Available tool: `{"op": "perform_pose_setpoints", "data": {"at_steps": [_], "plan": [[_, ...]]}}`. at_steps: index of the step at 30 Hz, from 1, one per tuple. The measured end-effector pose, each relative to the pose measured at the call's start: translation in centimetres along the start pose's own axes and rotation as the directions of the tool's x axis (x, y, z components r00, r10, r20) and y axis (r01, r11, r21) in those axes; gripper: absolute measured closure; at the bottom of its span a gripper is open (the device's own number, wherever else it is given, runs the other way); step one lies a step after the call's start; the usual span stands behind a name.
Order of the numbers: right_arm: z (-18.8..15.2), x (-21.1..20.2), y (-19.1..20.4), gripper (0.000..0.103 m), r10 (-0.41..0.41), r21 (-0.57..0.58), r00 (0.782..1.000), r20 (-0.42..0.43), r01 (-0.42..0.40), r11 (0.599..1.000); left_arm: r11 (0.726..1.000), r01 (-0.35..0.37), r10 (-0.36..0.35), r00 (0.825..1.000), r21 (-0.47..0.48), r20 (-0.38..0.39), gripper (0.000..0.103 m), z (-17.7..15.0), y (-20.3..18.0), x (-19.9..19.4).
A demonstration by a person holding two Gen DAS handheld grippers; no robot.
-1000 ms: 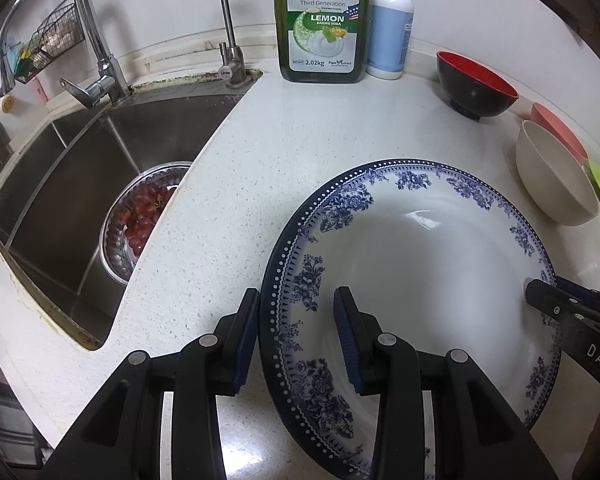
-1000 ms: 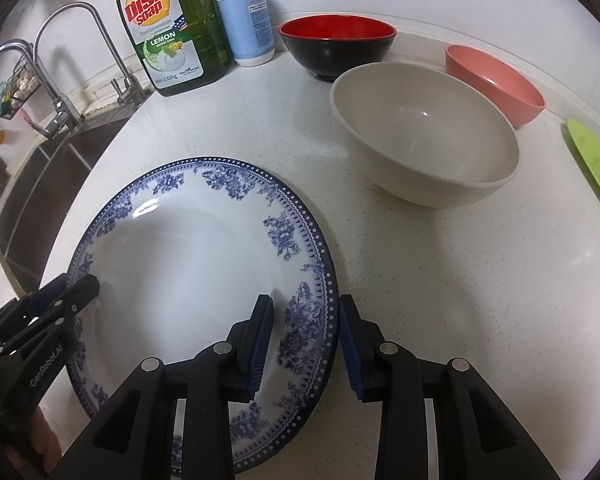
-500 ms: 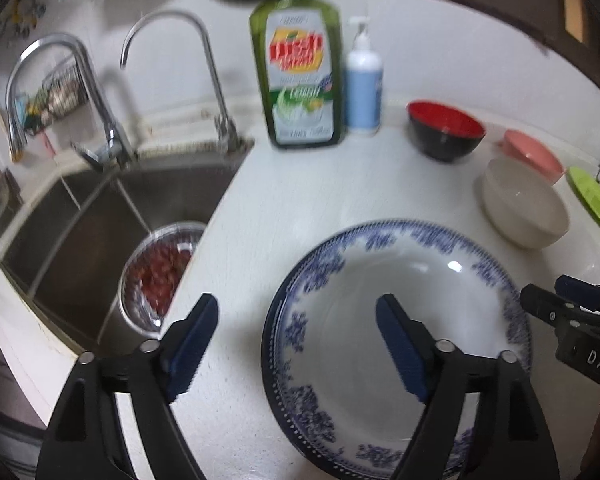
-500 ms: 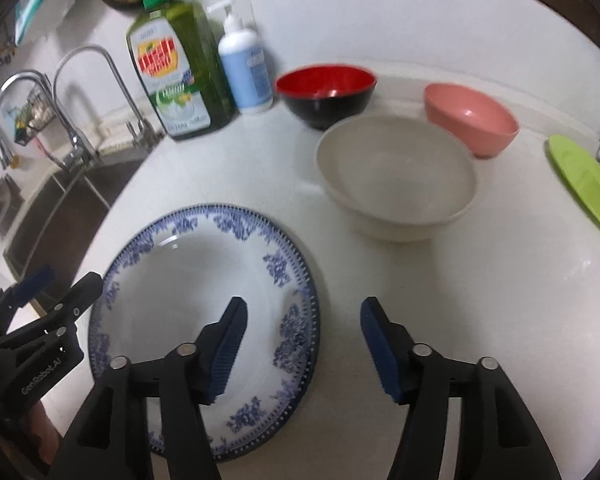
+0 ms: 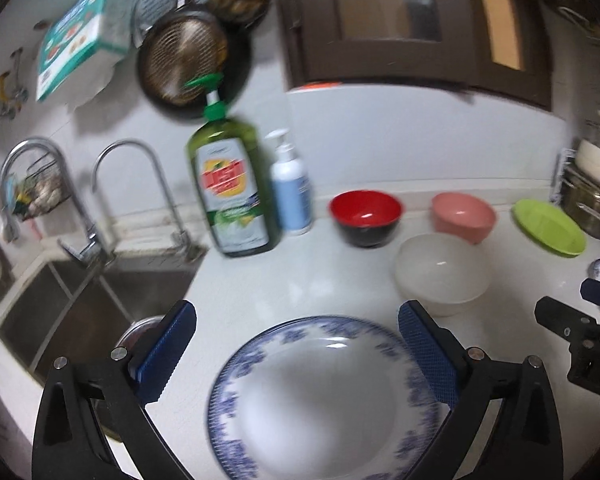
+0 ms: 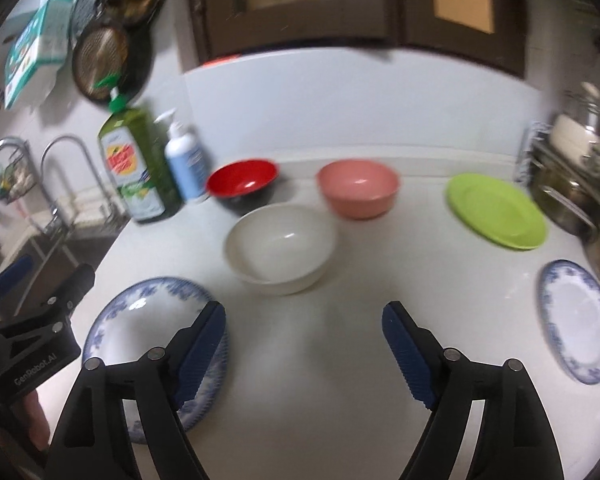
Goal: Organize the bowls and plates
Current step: 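Move both tools to the smaller blue-rimmed plate beside the pot rack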
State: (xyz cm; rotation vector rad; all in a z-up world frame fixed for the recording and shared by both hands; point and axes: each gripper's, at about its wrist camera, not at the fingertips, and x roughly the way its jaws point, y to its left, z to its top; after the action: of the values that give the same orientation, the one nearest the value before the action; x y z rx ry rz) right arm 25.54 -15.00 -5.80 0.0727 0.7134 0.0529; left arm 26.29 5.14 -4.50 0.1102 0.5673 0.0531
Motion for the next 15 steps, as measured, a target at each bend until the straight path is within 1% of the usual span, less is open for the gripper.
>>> {"op": "perform_pose_setpoints", "data": {"at_steps": [6, 12, 15], "plan": [[0.1, -2.7, -4.3, 0.021, -0.08, 0.067, 0.996, 0.041, 0.077, 0.995, 0.994, 0.103, -0.104, 0.994, 0.032, 0.02, 0.0, 1.2, -4.0, -0.9], [-0.4, -5.6, -8.8, 0.021, -0.181, 0.137, 0.981, 0.068, 0.17, 0.976, 0.978, 0.191, -0.195, 0.979, 0.086, 0.052, 0.0, 2.5, -8.5, -2.1], [-0.7, -6.8, -10.8, 0.021, -0.222, 0.167, 0.972, 0.079, 0.207, 0.964, 0.965, 0.235, -0.244, 0.968, 0.116, 0.063, 0.0, 3.1, -10.9, -2.7]]}}
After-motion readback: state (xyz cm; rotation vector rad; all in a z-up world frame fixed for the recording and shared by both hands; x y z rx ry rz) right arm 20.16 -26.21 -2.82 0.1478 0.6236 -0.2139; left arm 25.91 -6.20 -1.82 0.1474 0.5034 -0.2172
